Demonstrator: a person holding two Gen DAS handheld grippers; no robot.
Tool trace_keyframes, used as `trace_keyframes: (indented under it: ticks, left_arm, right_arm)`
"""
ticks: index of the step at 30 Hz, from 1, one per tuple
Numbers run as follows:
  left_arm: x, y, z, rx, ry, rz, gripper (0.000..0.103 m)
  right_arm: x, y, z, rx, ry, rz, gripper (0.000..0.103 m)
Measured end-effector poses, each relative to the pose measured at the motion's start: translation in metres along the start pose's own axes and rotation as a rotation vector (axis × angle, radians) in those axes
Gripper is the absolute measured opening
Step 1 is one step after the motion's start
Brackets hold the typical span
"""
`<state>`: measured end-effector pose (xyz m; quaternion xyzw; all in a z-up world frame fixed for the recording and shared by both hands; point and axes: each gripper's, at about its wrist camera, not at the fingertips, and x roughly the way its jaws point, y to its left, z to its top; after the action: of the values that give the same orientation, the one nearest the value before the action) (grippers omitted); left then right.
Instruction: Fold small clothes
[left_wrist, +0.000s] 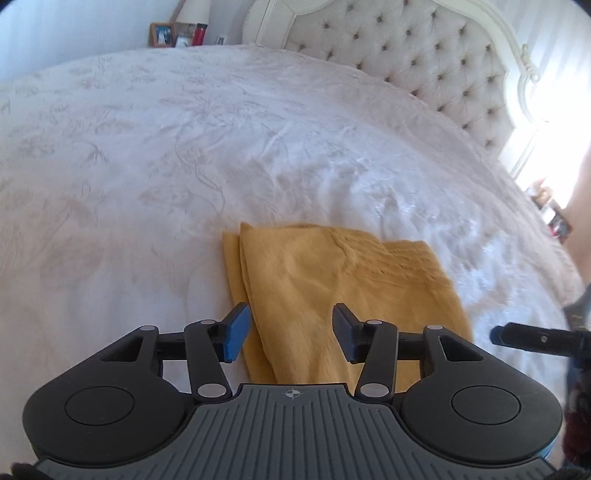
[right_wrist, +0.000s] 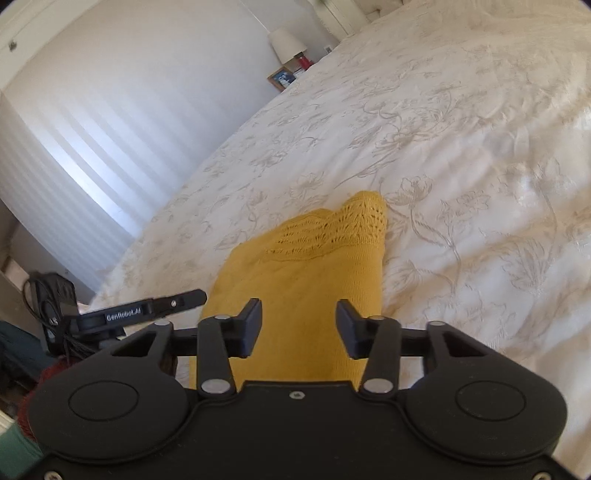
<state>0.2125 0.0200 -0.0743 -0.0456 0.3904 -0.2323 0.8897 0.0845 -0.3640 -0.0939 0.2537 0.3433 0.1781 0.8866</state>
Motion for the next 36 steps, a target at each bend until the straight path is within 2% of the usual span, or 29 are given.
trace_keyframes:
  ticks: [5,7,9,10,12,17,20,22,26,29,30,32,34,36]
  left_arm:
    - [0.030,-0.006,0.007,0.050,-0.008,0.083,0.047]
    - [0.038,0.003,0.006,0.076,0.021,0.146,0.049]
    - [0.046,0.009,0.002,0.101,0.042,0.192,0.052]
    - [0.046,0.013,0.000,0.117,0.043,0.211,0.058]
    - [0.044,0.014,-0.002,0.144,0.034,0.241,0.060]
    - [0.031,0.011,0.003,0.167,0.031,0.260,0.061]
    - [0.015,0.000,0.010,0.214,-0.049,0.268,0.061]
    - [0.013,-0.008,0.014,0.237,-0.075,0.250,0.061]
    - [0.037,-0.020,0.022,0.254,-0.054,0.227,0.062]
    - [0.063,-0.014,0.025,0.220,-0.024,0.268,0.062]
    - [0.071,-0.010,0.025,0.208,-0.008,0.293,0.065]
    - [0.081,0.001,0.026,0.189,0.009,0.302,0.081]
    - [0.085,0.009,0.026,0.181,0.017,0.298,0.088]
    - [0.085,0.011,0.028,0.178,0.029,0.289,0.089]
  right_arm:
    - [0.030,0.017,0.008,-0.171,-0.005,-0.143,0.046]
    - [0.052,0.018,0.008,-0.212,0.036,-0.185,0.045]
    - [0.078,0.012,0.006,-0.195,0.104,-0.170,0.046]
    - [0.085,0.010,0.006,-0.192,0.114,-0.155,0.046]
    - [0.090,0.011,0.009,-0.194,0.111,-0.136,0.046]
    - [0.082,0.021,0.015,-0.251,0.130,-0.143,0.049]
    - [0.062,0.028,0.023,-0.249,0.054,-0.140,0.049]
    - [0.061,0.032,0.030,-0.261,0.019,-0.180,0.049]
    - [0.090,0.029,0.035,-0.314,0.053,-0.299,0.055]
    - [0.112,0.024,0.034,-0.334,0.076,-0.335,0.059]
    - [0.116,0.024,0.032,-0.350,0.070,-0.347,0.060]
    - [0.123,0.023,0.030,-0.374,0.062,-0.361,0.062]
    - [0.127,0.019,0.028,-0.378,0.048,-0.361,0.063]
    - [0.128,0.017,0.029,-0.378,0.045,-0.353,0.063]
